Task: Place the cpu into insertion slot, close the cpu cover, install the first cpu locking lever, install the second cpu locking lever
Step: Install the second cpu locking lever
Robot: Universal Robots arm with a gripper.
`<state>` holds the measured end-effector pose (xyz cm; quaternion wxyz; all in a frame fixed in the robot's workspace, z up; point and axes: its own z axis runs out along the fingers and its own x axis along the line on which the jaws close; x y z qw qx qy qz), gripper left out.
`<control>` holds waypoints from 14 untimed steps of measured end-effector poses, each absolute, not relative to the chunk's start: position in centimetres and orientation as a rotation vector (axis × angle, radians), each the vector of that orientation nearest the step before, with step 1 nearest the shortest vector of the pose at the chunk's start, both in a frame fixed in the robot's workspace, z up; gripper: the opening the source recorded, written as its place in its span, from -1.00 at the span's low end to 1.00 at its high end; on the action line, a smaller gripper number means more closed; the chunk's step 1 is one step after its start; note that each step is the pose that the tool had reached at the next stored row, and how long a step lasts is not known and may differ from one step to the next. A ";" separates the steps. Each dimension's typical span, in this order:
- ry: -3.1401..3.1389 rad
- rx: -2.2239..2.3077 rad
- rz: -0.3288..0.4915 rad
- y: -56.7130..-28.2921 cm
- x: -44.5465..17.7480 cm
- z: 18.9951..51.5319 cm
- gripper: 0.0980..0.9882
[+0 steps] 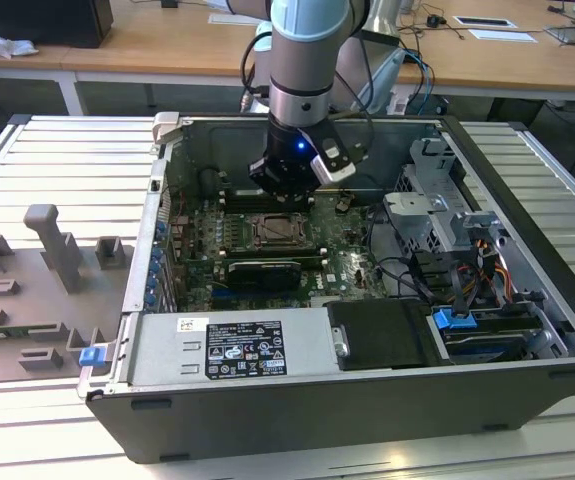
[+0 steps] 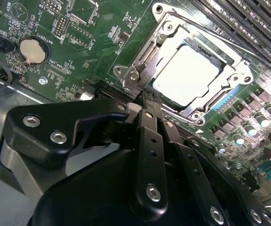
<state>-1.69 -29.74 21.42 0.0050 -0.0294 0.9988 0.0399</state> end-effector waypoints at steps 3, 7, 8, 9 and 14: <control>3.129 -0.092 0.126 -29.7 -1.7 22.9 -0.98; 3.129 -0.092 0.126 -29.8 -1.7 24.1 -0.98; 3.129 -0.093 0.126 -29.8 -1.7 24.1 -0.98; 3.129 -0.092 0.125 -30.0 -1.7 24.1 -0.98; 3.129 -0.092 0.125 -31.4 -1.7 24.1 -0.98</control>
